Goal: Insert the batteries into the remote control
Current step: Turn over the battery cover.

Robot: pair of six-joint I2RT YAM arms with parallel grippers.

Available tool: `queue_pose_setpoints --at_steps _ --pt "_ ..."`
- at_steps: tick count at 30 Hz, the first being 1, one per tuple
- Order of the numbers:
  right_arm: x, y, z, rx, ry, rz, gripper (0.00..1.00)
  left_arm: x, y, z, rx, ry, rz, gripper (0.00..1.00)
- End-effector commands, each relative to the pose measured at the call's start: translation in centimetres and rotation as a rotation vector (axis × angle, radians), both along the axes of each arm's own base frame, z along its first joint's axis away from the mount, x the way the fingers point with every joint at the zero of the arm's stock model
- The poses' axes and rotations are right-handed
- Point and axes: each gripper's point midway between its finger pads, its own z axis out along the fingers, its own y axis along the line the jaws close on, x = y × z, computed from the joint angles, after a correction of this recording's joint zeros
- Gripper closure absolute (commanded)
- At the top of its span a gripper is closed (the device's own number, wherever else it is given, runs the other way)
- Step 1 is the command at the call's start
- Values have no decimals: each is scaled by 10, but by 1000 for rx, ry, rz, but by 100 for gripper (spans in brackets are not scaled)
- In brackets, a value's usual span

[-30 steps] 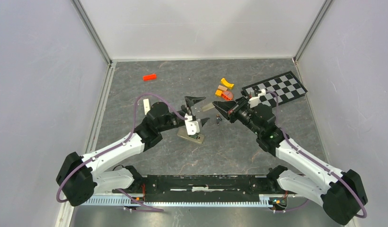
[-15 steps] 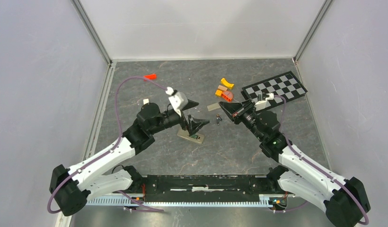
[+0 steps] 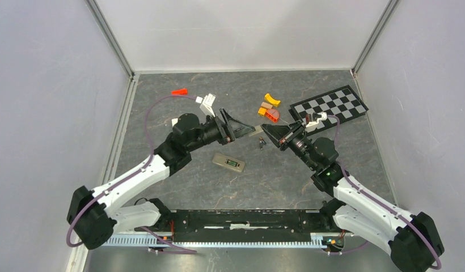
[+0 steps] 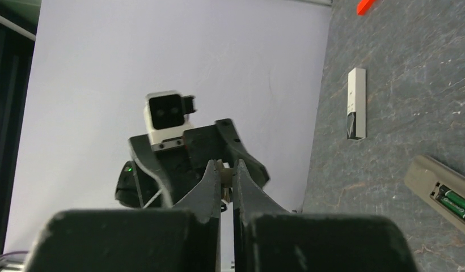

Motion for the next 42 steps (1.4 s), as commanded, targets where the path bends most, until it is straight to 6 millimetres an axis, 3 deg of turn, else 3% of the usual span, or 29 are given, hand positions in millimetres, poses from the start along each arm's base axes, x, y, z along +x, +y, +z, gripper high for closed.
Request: queue_pose_setpoints --at_steps 1,6,10,15,17,18,21,23,26,30,34,38,42 --pt "-11 3 18 46 -55 54 100 -10 -12 25 -165 86 -82 24" --pt "-10 5 9 38 -38 61 100 -15 -13 22 -158 91 -109 43" --pt "-11 8 5 43 -32 77 100 -17 -16 12 -175 129 -132 64" --pt "-8 7 5 34 -37 61 100 -21 -22 9 -187 140 -190 80" --pt "-7 7 4 23 -39 57 100 -22 -22 7 -174 125 -203 92" --pt "-7 7 3 14 -42 60 96 -22 -21 5 -162 118 -204 98" --pt "-6 5 -8 -77 -75 45 47 -22 -14 2 -115 60 -223 98" --pt "-5 -1 -20 -202 -127 15 25 -23 -8 -6 -45 11 -260 98" --pt "-10 -8 -29 -394 -269 20 13 -31 1 -25 52 -14 -333 98" --pt "-33 3 -25 -551 -475 175 13 -47 11 -35 83 -31 -443 98" --pt "-60 20 -24 -597 -605 397 13 -60 14 -33 87 -64 -534 98" --pt "-62 23 -34 -608 -594 431 13 -63 14 -37 103 -65 -585 98" --pt "-64 28 -39 -563 -556 463 29 -63 13 -40 105 -61 -599 98"
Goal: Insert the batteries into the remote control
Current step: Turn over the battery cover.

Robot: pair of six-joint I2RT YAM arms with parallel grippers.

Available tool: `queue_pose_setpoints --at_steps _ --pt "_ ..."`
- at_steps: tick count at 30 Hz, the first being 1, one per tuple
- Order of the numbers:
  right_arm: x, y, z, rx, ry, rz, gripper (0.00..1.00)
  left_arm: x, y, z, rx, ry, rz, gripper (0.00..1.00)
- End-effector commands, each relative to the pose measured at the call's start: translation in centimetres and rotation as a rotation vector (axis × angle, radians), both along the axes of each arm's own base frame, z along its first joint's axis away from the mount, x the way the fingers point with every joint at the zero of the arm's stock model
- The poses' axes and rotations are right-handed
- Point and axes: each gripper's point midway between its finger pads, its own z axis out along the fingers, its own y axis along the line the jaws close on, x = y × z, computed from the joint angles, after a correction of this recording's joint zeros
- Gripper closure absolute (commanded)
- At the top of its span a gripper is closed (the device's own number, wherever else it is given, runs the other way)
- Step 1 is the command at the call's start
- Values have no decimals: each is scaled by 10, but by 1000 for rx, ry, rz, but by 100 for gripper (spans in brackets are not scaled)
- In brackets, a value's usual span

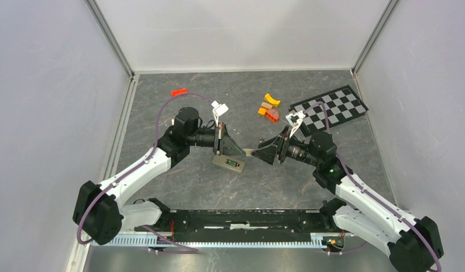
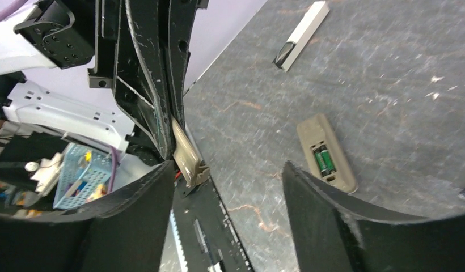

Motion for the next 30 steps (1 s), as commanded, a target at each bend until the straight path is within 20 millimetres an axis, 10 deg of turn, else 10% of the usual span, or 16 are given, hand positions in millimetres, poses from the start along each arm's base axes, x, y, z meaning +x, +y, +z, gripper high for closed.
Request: queue_pose_setpoints --at_steps 1,19,21,27,30 --pt "-9 9 8 37 -18 90 33 -5 0 10 -22 -69 -80 98" --pt "-25 18 5 215 122 175 92 -4 -2 4 -9 -33 -88 94" --pt "-25 18 4 220 130 176 99 -3 -1 3 -4 -28 -82 85" --pt "-14 14 -16 169 176 85 100 22 12 -18 94 -13 65 5" --pt "-4 8 -39 139 249 0 100 46 31 -46 199 20 216 0"
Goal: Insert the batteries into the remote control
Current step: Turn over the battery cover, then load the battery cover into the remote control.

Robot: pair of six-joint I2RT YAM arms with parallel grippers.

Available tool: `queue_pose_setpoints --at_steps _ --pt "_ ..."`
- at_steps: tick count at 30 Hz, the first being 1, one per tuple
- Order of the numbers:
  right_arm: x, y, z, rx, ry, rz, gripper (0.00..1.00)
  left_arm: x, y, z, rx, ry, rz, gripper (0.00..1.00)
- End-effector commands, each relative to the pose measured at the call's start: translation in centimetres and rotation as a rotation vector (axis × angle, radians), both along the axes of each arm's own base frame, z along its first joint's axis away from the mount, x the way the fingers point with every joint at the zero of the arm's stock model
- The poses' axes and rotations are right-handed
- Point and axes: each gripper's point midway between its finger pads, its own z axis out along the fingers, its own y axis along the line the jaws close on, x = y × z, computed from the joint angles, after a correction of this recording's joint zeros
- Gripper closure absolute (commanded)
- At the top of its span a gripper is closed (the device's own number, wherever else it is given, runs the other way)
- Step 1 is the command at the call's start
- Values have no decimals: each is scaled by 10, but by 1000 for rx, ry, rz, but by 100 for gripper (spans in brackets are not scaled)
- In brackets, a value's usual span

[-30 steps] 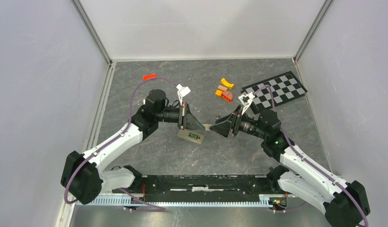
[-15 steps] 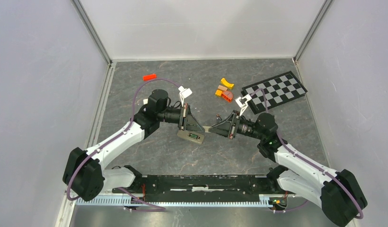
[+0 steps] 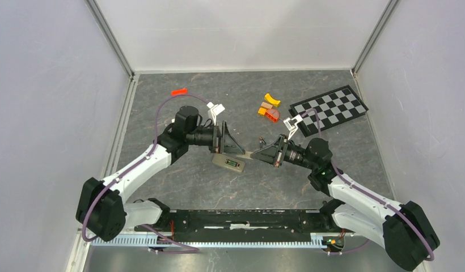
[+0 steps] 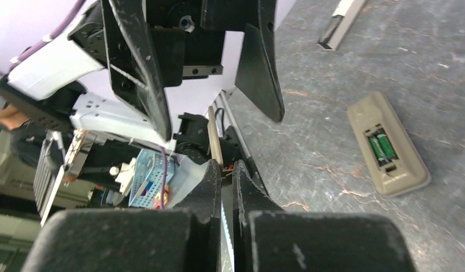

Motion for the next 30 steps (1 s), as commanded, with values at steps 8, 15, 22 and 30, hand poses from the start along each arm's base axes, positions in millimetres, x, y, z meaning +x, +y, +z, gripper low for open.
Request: queue_pose_setpoints --at_steps 8,15,22,30 --pt "21 -13 -90 -118 323 -260 100 75 100 -95 507 8 612 4" --pt "25 13 -113 -172 410 -286 100 80 122 -125 576 40 753 15" --pt "45 39 -116 -175 440 -308 100 87 118 -137 517 56 805 26" --pt "53 59 -140 -267 551 -279 100 89 117 -155 557 71 774 27"
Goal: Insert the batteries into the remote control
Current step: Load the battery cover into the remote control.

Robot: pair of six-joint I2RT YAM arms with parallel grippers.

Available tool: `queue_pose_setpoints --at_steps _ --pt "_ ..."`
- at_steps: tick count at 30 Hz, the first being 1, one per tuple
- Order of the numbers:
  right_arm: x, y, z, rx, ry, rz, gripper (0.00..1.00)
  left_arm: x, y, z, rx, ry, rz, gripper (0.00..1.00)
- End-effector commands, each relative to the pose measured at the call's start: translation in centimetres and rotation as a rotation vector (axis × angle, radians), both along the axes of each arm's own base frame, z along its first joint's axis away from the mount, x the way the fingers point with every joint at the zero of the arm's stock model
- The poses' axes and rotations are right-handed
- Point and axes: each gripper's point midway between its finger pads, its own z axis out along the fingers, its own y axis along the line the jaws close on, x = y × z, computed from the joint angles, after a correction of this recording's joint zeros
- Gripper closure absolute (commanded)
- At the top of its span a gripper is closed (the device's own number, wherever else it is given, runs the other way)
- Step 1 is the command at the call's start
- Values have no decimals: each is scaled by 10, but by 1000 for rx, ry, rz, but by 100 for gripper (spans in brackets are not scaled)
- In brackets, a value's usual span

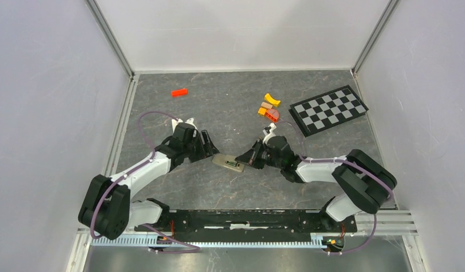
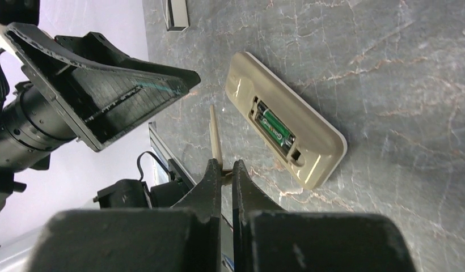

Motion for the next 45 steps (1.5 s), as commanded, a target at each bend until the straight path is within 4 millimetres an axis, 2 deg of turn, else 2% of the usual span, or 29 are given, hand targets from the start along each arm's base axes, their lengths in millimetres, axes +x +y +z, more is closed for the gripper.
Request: queue_pose_setpoints --at_steps 1,12,17,29,37,41,45 --pt "7 12 0 -6 44 -3 100 13 0 1 2 -28 16 27" --pt "8 7 -26 -102 119 -33 100 10 -3 -7 -23 -12 22 28" --pt "9 9 -28 -96 130 -40 100 11 -5 -7 -27 -10 13 28" --pt "12 1 -38 -102 169 -117 100 8 -7 -10 -37 2 7 29" --pt "1 5 -47 -118 219 -84 100 6 -10 -14 -48 19 -5 30" --pt "2 7 -46 -130 206 -67 91 6 -12 -14 -54 24 -10 30" --pt "2 12 -48 -130 213 -47 89 5 -13 -14 -58 27 -17 30"
